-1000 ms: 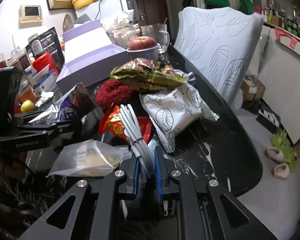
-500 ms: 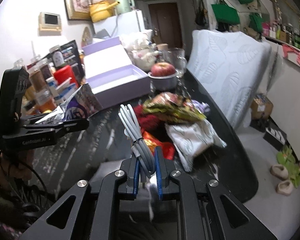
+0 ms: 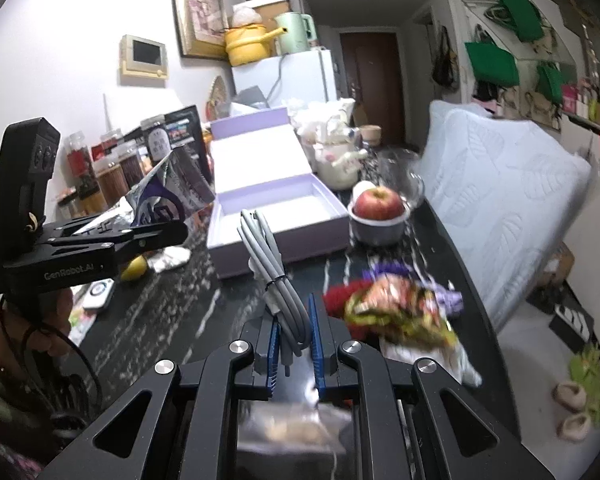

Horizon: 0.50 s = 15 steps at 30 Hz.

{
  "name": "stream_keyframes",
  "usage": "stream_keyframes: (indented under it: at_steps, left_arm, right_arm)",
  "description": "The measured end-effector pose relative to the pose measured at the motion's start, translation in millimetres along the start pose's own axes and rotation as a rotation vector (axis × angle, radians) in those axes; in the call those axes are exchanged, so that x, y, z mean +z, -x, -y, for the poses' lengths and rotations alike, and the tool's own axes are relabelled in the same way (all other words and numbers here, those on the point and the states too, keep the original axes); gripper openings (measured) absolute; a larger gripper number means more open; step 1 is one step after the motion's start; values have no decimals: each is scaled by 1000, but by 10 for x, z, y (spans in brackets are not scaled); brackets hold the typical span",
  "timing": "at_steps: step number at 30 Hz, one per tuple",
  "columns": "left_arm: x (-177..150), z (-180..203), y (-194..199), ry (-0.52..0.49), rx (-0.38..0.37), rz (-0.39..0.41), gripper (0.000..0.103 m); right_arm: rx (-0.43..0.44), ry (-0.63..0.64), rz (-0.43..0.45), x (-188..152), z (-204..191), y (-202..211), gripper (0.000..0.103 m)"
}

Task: Organize soft objects
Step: 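Carry the chip bag and cable with both grippers over the lavender box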

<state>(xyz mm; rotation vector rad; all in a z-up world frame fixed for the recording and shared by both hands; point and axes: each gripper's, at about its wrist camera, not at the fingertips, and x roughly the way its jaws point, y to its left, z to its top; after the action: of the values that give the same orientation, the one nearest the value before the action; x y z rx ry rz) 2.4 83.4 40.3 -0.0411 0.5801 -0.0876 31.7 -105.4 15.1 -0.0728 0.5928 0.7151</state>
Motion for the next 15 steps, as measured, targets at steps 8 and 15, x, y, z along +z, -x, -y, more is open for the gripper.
stream_keyframes:
  at_steps: [8, 15]
  left_arm:
    - [354, -124, -7, -25, 18, 65, 46]
    - [719, -331, -106, -32, 49, 121, 46]
  right_arm:
    - [28, 51, 46, 459, -88, -118, 14]
    - [45, 74, 50, 918, -104, -301, 14]
